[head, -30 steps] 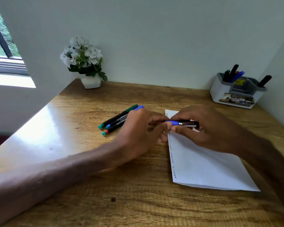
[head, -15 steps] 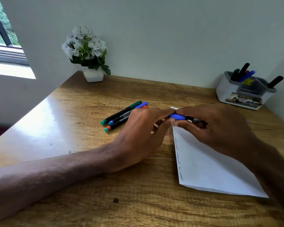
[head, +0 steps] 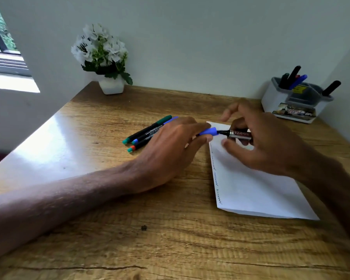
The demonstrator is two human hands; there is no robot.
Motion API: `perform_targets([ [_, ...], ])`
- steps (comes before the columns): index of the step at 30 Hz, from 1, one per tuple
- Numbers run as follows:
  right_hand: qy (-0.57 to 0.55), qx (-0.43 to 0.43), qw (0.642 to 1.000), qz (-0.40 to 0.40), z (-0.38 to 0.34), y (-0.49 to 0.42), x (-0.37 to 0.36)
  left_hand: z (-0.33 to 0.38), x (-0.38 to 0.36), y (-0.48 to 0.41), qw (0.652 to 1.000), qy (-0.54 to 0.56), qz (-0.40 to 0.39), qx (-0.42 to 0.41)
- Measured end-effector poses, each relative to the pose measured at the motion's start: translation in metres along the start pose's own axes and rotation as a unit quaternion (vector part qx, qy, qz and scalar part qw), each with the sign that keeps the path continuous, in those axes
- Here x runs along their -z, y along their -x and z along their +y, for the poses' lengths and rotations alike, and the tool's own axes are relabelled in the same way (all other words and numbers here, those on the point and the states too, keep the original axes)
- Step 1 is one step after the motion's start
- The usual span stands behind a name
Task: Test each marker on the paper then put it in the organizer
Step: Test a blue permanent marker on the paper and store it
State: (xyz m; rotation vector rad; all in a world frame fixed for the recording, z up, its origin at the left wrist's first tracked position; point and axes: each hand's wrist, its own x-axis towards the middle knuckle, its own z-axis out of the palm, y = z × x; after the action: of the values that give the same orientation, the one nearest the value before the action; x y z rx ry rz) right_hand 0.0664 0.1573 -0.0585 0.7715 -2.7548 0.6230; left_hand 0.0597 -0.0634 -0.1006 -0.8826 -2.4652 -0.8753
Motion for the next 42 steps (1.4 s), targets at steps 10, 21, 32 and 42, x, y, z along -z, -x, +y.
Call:
perform_targets([
  [10, -0.524, -0.173, 0.833, 0.039, 0.010, 0.038, 0.019, 0.008, 0.000, 0.004, 0.999, 0.019, -0.021, -0.017],
  [21, -0.489, -0.158, 0.858, -0.011, -0.003, 0.042, 0.002, 0.005, 0.005, 0.005, 0.988, 0.078, -0.134, 0.002],
  [32, -0.433, -0.155, 0.888, -0.014, -0.017, 0.065, 0.002, -0.002, 0.004, 0.001, 0.965, 0.006, -0.264, 0.004],
  [42, -0.435, -0.062, 0.896, -0.053, -0.018, 0.063, -0.018, 0.001, 0.003, 0.002, 0.965, 0.004, -0.262, 0.006],
])
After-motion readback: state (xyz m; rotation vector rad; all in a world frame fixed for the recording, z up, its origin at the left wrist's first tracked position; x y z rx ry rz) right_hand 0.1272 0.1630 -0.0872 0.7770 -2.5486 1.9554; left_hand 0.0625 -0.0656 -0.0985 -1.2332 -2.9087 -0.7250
